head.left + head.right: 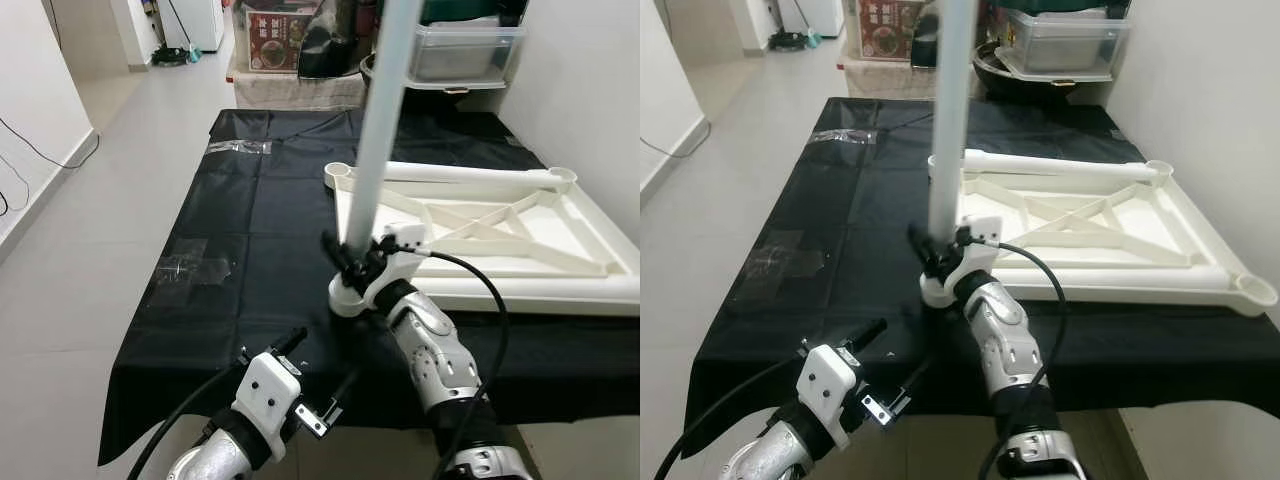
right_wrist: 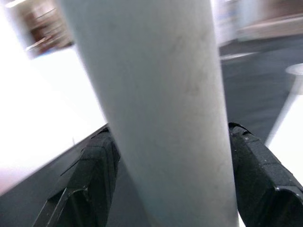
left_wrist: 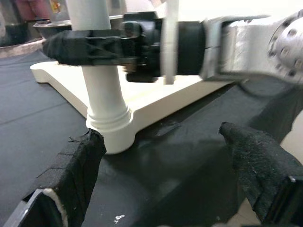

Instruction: Building children table

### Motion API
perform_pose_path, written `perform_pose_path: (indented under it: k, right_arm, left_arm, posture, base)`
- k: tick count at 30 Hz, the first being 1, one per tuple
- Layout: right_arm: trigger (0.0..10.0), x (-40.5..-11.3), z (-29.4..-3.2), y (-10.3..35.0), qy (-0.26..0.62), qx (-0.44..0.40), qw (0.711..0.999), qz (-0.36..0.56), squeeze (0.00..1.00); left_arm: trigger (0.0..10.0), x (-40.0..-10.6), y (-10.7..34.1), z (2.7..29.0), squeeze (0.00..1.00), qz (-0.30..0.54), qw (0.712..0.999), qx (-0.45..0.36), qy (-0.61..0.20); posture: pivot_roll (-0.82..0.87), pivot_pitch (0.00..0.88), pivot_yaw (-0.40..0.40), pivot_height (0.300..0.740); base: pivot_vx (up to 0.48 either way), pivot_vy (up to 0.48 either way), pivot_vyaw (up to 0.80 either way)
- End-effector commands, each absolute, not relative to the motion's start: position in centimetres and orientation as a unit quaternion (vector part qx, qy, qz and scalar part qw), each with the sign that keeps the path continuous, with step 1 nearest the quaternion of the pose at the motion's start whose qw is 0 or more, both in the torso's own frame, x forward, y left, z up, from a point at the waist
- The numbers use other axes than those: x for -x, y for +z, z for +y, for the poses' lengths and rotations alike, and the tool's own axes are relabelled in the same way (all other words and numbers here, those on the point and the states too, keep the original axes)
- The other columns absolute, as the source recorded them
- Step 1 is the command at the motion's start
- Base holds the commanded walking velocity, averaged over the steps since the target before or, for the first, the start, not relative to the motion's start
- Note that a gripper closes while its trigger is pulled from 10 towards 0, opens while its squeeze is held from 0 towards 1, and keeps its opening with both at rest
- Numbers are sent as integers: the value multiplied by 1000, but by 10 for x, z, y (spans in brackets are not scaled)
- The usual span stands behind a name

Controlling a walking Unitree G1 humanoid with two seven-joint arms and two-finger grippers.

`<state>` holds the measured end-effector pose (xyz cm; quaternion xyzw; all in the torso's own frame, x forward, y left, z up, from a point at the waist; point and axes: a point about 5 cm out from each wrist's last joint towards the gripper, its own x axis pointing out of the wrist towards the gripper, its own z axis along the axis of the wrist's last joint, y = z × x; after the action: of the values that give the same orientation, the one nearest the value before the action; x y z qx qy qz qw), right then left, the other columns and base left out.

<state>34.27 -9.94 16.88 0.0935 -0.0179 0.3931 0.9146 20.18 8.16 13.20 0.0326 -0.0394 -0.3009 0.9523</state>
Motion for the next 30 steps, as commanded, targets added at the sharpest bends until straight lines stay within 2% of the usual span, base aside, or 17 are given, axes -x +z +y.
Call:
perform_pose_path:
  k: [1,6,7,9,13,14,15,17,18,21,24,25,26,27,28,29,30]
  right_arm:
    - [10000,-333,-77,165,501,-89,861,11,0]
    - [10000,-334,-73,170,606,-43,794,27,0]
    - [10000,-334,-73,170,606,-43,794,27,0]
    - [10000,-334,-69,172,639,-27,768,33,0]
    - [10000,-333,-65,176,666,-31,745,35,0]
    - [0,-332,-65,177,680,-34,732,38,0]
    - [0,-331,-64,178,692,-35,720,39,0]
    - [0,-330,-64,179,697,-33,716,38,0]
    - [0,-331,-64,178,686,-28,726,34,0]
    - [0,-333,-64,176,681,-24,731,31,0]
    - [0,-335,-69,167,652,-16,757,37,0]
    - [0,-339,-71,165,611,-15,791,33,0]
    - [0,-342,-73,163,582,-15,813,29,0]
    - [0,-342,-73,163,582,-15,813,29,0]
    - [0,-350,-76,163,519,-15,854,22,0]
    - [0,-350,-76,163,519,-15,854,22,0]
    - [0,-357,-83,162,438,-30,898,15,0]
  left_arm:
    - [10000,-201,127,83,0,-27,952,-35,-302]
    - [10000,-201,128,83,0,-27,953,-36,-300]
    - [10000,-201,128,83,0,-27,953,-36,-300]
    - [10000,-200,128,83,0,-27,953,-36,-299]
    - [10000,-200,128,84,0,-27,953,-37,-298]
    - [10000,-200,128,84,0,-28,953,-37,-298]
    - [10000,-200,128,84,0,-27,953,-37,-298]
    - [10000,-200,128,84,0,-27,953,-37,-298]
    - [10000,-200,128,84,0,-27,954,-37,-298]
    - [10000,-200,129,83,0,-27,954,-36,-298]
    - [10000,-200,128,83,0,-26,954,-36,-298]
    - [10000,-200,128,83,0,-26,954,-36,-297]
    - [10000,-201,128,83,0,-26,954,-36,-296]
    - [10000,-201,128,83,0,-26,954,-36,-296]
    - [10000,-201,128,84,0,-26,954,-37,-295]
    - [10000,-201,128,84,0,-26,954,-37,-295]
    - [10000,-201,128,84,0,-26,955,-38,-293]
  posture:
    - [143,80,-46,740]
    - [151,85,-50,740]
    - [151,85,-50,740]
    - [155,87,-50,740]
    - [159,92,-52,740]
    - [159,92,-50,740]
    - [159,92,-50,740]
    - [161,95,-51,740]
    - [158,96,-49,740]
    - [157,96,-50,740]
    - [155,97,-46,740]
    - [153,95,-50,740]
    - [153,95,-49,740]
    - [153,95,-49,740]
    - [150,96,-48,740]
    - [150,96,-48,740]
    - [147,95,-47,740]
  base:
    - [0,0,0]
    - [0,0,0]
    - [0,0,0]
    - [0,0,0]
    - [0,0,0]
    - [0,0,0]
    - [0,0,0]
    - [0,0,0]
    - [0,0,0]
    - [0,0,0]
    - [0,0,0]
    - [0,0,0]
    - [0,0,0]
    - [0,0,0]
    - [0,0,0]
    - [0,0,0]
    - [0,0,0]
